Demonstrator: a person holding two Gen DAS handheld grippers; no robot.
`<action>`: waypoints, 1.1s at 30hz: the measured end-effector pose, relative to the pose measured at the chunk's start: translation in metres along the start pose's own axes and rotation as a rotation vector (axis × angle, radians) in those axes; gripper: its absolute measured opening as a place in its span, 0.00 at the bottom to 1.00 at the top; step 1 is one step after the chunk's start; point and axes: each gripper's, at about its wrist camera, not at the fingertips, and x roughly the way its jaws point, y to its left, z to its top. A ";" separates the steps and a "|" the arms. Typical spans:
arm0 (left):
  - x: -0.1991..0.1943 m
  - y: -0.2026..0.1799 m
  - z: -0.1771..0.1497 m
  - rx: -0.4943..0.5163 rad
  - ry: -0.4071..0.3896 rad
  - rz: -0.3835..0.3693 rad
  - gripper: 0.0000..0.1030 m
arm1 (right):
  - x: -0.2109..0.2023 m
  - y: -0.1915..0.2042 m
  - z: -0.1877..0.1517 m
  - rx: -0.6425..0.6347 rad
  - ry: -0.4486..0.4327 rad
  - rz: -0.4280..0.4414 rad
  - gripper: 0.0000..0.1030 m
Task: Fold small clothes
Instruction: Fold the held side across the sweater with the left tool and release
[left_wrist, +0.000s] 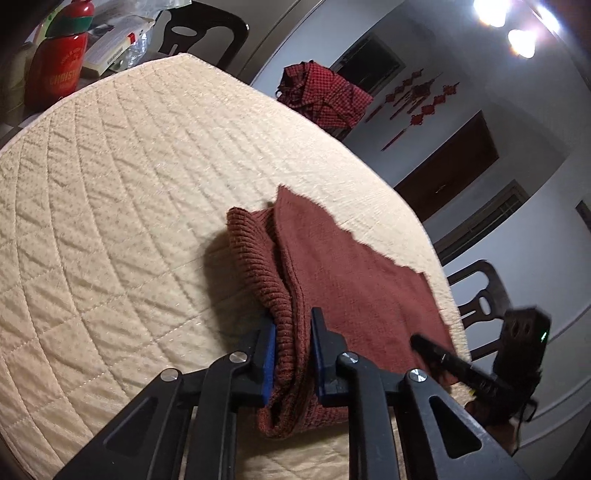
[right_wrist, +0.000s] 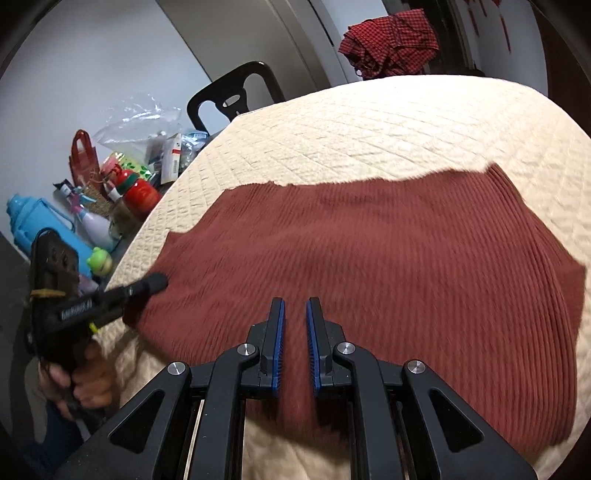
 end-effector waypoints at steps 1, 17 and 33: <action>-0.002 -0.003 0.002 0.002 -0.004 -0.010 0.17 | -0.004 -0.002 -0.002 0.008 -0.004 0.004 0.11; 0.032 -0.151 0.018 0.259 0.040 -0.223 0.16 | -0.074 -0.060 -0.018 0.142 -0.128 -0.094 0.11; 0.053 -0.160 0.006 0.298 0.112 -0.220 0.31 | -0.089 -0.073 -0.020 0.231 -0.184 0.053 0.42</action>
